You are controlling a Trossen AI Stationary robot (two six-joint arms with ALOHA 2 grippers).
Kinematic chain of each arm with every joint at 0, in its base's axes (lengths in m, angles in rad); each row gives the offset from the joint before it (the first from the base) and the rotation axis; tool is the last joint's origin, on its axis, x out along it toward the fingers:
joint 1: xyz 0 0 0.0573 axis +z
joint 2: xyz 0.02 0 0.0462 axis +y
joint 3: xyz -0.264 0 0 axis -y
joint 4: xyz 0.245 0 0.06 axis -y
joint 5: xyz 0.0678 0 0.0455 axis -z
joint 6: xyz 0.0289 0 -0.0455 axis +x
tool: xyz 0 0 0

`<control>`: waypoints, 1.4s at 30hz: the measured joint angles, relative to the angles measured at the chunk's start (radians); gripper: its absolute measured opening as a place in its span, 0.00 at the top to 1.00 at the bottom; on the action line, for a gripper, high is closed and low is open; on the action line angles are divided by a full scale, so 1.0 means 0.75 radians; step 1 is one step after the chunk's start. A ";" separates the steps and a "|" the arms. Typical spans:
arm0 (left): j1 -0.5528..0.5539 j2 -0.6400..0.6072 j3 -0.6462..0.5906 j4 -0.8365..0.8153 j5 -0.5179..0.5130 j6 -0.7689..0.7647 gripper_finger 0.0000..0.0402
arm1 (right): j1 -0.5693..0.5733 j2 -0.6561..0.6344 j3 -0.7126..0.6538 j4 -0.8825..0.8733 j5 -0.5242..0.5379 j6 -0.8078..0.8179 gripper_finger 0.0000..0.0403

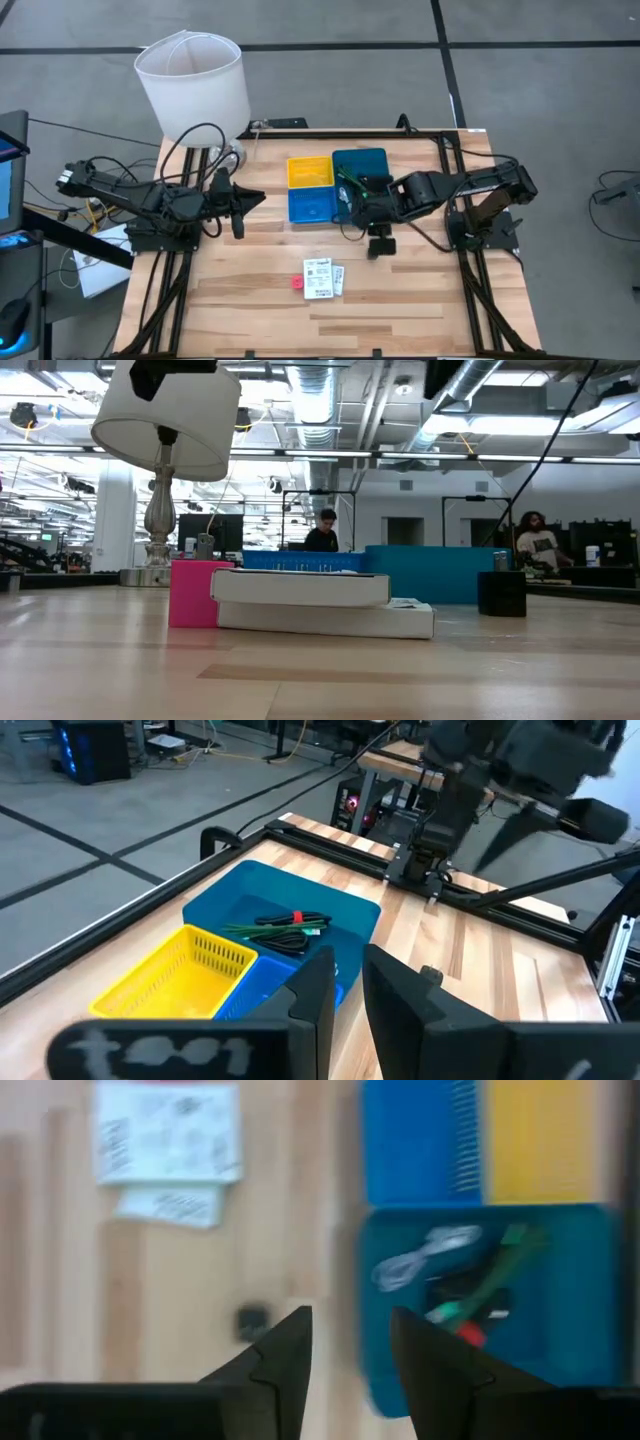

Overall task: Pick and place items into bin
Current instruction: Put the black charger adapter in the blue bin

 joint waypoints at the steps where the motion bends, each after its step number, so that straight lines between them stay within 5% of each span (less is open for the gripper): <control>1: 0.000 0.000 0.000 0.000 0.000 0.002 0.89 | 0.005 0.000 -0.013 0.002 -0.043 0.000 0.69; 8: 0.000 0.000 0.000 0.000 0.001 0.004 0.89 | 0.020 0.000 -0.218 0.051 -0.133 0.029 0.67; 17: 0.000 0.000 0.000 -0.008 0.009 0.006 0.89 | 0.034 0.000 -0.402 0.231 -0.277 0.117 0.53; 26: 0.000 0.000 0.000 -0.010 0.009 0.006 0.89 | 0.095 0.000 -0.497 0.308 -0.270 0.130 0.42; 42: 0.000 0.001 0.000 -0.027 0.009 0.006 0.89 | 0.097 0.000 -0.667 0.488 -0.231 0.212 0.42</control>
